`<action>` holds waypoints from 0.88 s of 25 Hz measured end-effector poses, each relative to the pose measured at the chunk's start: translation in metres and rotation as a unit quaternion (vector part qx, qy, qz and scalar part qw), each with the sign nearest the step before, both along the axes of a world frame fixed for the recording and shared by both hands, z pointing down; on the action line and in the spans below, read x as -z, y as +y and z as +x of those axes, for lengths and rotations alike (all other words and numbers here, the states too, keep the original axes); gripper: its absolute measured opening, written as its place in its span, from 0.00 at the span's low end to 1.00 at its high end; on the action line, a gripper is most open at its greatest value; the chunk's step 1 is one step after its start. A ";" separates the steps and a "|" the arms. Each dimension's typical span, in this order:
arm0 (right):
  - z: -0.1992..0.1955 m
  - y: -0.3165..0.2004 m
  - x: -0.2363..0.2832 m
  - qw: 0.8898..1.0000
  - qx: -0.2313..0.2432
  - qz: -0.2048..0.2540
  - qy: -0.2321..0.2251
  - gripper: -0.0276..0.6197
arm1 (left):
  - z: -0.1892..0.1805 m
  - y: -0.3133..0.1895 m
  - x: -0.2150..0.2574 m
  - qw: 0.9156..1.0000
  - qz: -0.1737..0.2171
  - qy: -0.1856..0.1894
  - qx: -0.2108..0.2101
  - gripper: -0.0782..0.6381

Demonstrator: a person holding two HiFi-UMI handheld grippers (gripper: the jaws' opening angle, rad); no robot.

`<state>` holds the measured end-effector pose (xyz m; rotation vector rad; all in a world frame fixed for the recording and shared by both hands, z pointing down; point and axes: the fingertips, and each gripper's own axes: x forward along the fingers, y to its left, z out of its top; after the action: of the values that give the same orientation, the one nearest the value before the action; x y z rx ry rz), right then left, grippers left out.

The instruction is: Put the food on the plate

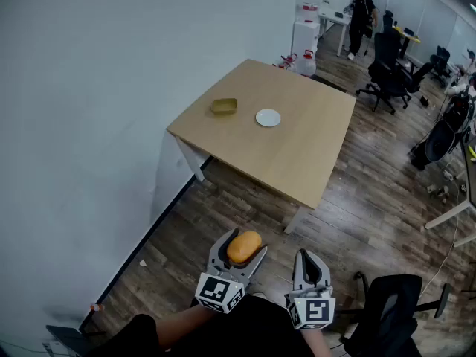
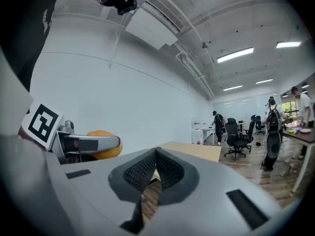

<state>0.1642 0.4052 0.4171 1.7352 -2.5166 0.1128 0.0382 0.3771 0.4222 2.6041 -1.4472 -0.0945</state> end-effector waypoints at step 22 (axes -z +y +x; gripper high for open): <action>0.003 -0.044 -0.034 0.998 -0.007 -0.056 -0.005 0.14 | 0.011 -0.053 -0.027 1.000 -0.020 -0.002 -0.019 0.57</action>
<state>0.1674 0.3607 0.4507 1.7125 -2.4537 0.2588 0.0492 0.3245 0.4493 2.5992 -1.3861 -0.0543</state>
